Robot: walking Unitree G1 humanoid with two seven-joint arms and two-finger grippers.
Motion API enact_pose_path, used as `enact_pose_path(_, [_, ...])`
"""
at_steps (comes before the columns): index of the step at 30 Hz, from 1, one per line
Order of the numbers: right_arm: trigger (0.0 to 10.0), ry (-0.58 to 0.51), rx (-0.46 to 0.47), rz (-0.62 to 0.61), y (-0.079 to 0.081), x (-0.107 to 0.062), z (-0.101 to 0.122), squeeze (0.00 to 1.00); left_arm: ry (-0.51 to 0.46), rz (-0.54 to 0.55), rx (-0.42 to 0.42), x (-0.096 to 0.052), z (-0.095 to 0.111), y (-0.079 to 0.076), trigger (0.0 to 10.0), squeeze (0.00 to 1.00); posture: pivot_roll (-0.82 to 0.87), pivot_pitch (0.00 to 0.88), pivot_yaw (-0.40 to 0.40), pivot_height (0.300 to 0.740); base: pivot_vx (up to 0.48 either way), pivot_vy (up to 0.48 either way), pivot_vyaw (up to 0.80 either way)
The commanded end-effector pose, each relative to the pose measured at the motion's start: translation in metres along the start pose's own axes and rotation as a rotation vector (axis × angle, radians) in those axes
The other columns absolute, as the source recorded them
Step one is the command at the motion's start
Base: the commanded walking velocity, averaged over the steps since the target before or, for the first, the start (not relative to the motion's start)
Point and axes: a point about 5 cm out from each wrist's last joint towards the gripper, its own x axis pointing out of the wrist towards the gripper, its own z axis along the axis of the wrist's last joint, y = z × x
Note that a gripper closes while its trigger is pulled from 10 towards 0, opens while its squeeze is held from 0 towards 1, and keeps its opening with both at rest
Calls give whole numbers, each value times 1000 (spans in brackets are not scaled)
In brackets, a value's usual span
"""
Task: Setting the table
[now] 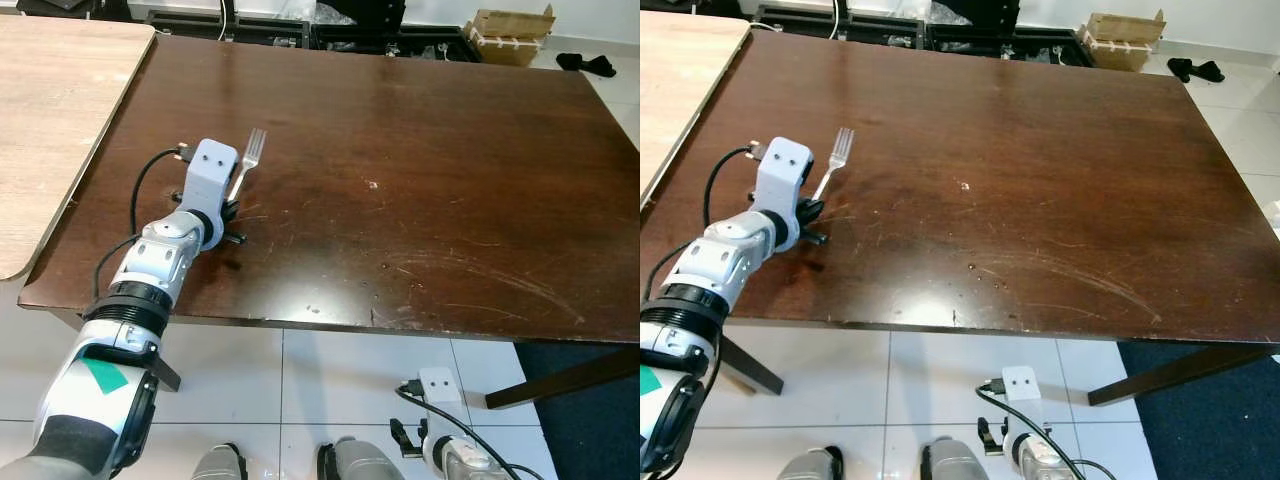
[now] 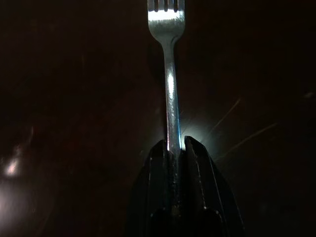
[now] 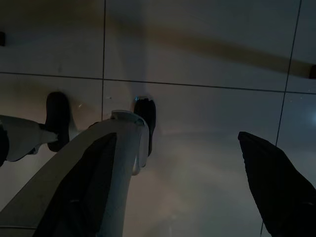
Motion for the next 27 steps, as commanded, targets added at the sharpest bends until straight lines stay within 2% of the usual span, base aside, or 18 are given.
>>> enact_pose_path(1, [10000,18,17,-12,-3,-2,-7,0,32,21,2,1,-3,2,10000,0,28,72,-12,740,0,0,0])
enact_pose_path(7, [10000,16,14,-16,-4,-2,-5,0,89,48,15,1,-10,6,10000,0,27,68,-13,740,0,0,0])
enact_pose_path(15, [10000,15,14,-16,-5,-1,-4,0,103,97,19,2,-11,18,10000,0,26,82,-12,740,0,0,0])
enact_pose_path(21, [10000,15,17,-17,-5,-1,-4,0,115,81,-34,2,-11,18,10000,0,24,82,-13,740,0,0,0])
enact_pose_path(24, [10000,14,16,-18,-6,-1,-3,0,133,43,-84,3,-12,13,10000,0,23,83,-14,740,0,0,0])
enact_pose_path(27, [10000,14,16,-19,-6,-1,-3,0,143,35,-95,4,-12,13,10000,0,22,83,-14,740,0,0,0])
